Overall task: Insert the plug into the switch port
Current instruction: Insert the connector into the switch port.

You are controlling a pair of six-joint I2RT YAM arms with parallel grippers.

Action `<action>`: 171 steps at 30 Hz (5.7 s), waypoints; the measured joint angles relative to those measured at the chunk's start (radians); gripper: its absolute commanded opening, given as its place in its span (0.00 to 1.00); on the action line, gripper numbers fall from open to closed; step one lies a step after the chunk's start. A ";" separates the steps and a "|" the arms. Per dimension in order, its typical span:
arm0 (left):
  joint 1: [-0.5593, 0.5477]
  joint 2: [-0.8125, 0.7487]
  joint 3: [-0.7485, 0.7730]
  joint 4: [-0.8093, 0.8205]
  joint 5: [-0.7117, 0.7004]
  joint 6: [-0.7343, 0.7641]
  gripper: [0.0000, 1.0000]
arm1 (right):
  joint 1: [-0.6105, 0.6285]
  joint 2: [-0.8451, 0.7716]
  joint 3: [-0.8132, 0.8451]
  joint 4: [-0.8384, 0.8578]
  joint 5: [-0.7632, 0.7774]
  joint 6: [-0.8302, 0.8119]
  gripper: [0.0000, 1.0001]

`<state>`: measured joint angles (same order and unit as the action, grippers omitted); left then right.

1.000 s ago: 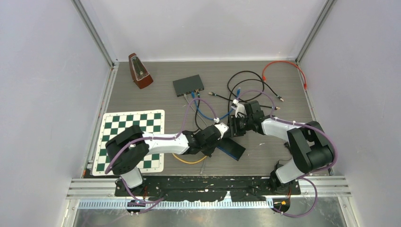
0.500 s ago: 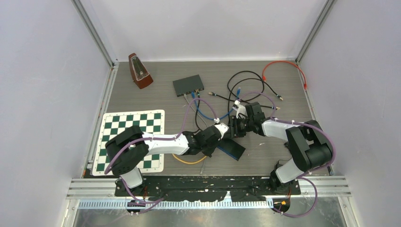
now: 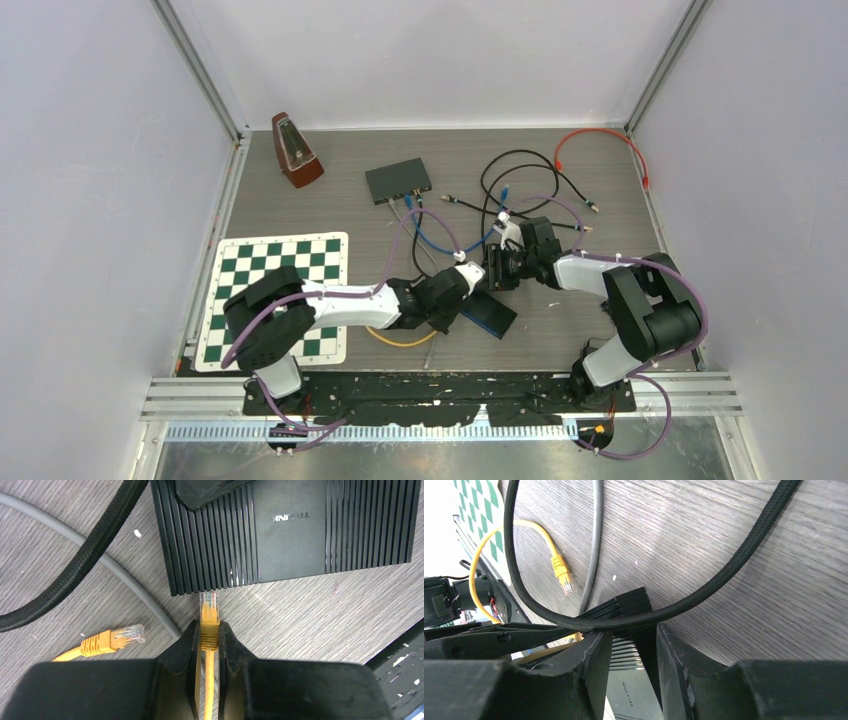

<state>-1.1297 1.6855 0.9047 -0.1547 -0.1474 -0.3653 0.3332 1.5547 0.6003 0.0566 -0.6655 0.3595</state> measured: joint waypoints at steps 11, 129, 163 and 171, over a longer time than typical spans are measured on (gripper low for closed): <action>-0.008 0.013 0.038 -0.051 -0.045 0.025 0.00 | -0.011 0.022 0.001 0.004 -0.043 -0.031 0.44; 0.048 0.158 0.300 -0.323 0.071 0.460 0.13 | -0.001 0.009 -0.063 0.190 0.045 0.141 0.36; 0.171 -0.026 0.070 -0.008 0.253 0.452 0.48 | -0.166 -0.147 0.088 -0.307 -0.021 -0.080 0.50; 0.206 -0.040 -0.018 0.052 0.324 0.448 0.49 | -0.156 -0.241 0.050 -0.283 -0.040 -0.056 0.48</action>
<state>-0.9234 1.6451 0.8867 -0.1024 0.1768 0.0830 0.1768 1.3136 0.6502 -0.2260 -0.7055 0.3038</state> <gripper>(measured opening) 0.488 0.494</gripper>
